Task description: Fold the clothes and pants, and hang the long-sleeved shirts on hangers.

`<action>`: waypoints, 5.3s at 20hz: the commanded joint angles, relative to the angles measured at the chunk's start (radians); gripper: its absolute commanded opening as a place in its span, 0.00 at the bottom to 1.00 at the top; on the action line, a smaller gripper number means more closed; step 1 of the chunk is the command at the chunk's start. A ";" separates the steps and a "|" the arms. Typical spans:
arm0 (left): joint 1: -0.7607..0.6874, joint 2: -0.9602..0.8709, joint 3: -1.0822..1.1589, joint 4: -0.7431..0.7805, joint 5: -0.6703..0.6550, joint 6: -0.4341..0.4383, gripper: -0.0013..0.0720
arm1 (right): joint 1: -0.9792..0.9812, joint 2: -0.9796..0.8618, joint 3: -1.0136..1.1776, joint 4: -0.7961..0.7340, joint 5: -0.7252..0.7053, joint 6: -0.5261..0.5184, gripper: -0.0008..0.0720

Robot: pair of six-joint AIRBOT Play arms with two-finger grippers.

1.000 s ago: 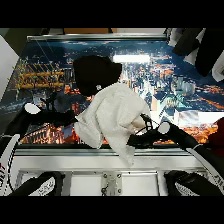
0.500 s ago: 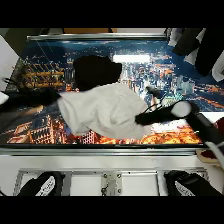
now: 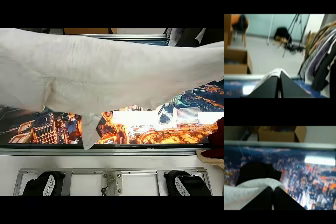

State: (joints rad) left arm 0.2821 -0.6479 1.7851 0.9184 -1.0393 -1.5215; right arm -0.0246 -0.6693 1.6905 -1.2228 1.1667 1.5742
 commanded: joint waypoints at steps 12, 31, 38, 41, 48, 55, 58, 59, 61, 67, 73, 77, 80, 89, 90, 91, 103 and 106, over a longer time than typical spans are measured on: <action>-0.037 -0.623 0.132 0.053 -0.459 -0.060 0.04 | -0.015 -0.526 -0.017 0.012 0.133 0.080 0.03; -0.823 -0.946 0.133 0.182 0.073 -0.153 0.04 | -0.060 -0.457 -0.010 0.001 -0.060 -0.027 0.82; -0.927 -0.985 0.133 0.270 0.031 -0.100 0.96 | -0.061 -0.422 -0.011 -0.015 -0.029 -0.027 0.82; -0.829 -0.957 0.132 0.455 -0.097 -0.178 0.96 | -0.061 -0.422 -0.011 -0.015 0.010 -0.027 0.82; -0.534 -1.069 0.132 0.694 -0.333 -0.249 0.96 | -0.059 -0.424 -0.038 -0.014 0.113 -0.025 0.81; -0.538 -1.304 0.132 0.684 -0.349 -0.229 0.96 | 0.008 -0.429 -0.192 -0.016 0.174 0.004 0.81; -0.575 -1.356 0.133 0.684 -0.323 -0.229 0.96 | 0.065 -0.450 -0.252 -0.016 0.174 0.012 0.81; -0.583 -1.372 0.133 0.683 -0.323 -0.229 0.96 | 0.086 -0.459 -0.265 -0.019 0.174 0.012 0.81; -0.592 -1.390 0.132 0.675 -0.325 -0.230 0.96 | 0.132 -0.483 -0.271 -0.042 0.174 0.012 0.81; -0.596 -1.379 0.132 0.679 -0.348 -0.228 0.04 | 0.282 -0.577 -0.267 -0.134 0.156 0.027 0.80; -0.609 -1.120 0.132 0.677 -0.346 -0.229 0.04 | 0.409 -0.766 -0.092 -0.126 0.032 0.092 0.62; -0.665 -0.990 0.132 0.677 -0.358 -0.229 0.04 | 0.440 -0.895 -0.002 0.007 -0.036 0.132 0.67; -0.710 -0.970 0.132 0.679 -0.374 -0.229 0.04 | 0.458 -0.965 -0.002 0.141 -0.041 0.132 0.99; -0.700 -0.976 0.132 0.678 -0.409 -0.229 0.04 | 0.554 -1.083 -0.002 -0.059 -0.014 0.292 0.60; -0.691 -0.976 0.132 0.678 -0.417 -0.229 0.04 | 0.555 -1.079 -0.002 -0.098 -0.014 0.301 0.45; -0.682 -0.976 0.132 0.678 -0.427 -0.226 0.04 | 0.554 -1.070 -0.002 -0.137 -0.014 0.299 0.22; -0.744 -0.930 0.132 0.345 -0.562 -0.029 0.04 | 0.549 -0.574 -0.104 -0.389 0.390 0.127 0.03; -0.779 -0.830 0.132 0.345 -0.588 -0.027 0.04 | 0.549 -0.470 -0.104 -0.389 0.422 0.171 0.03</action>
State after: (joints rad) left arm -0.4641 -1.5486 1.9175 1.3098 -1.5986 -1.5700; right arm 0.5228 -1.2427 1.6009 -1.6032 1.5326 1.7161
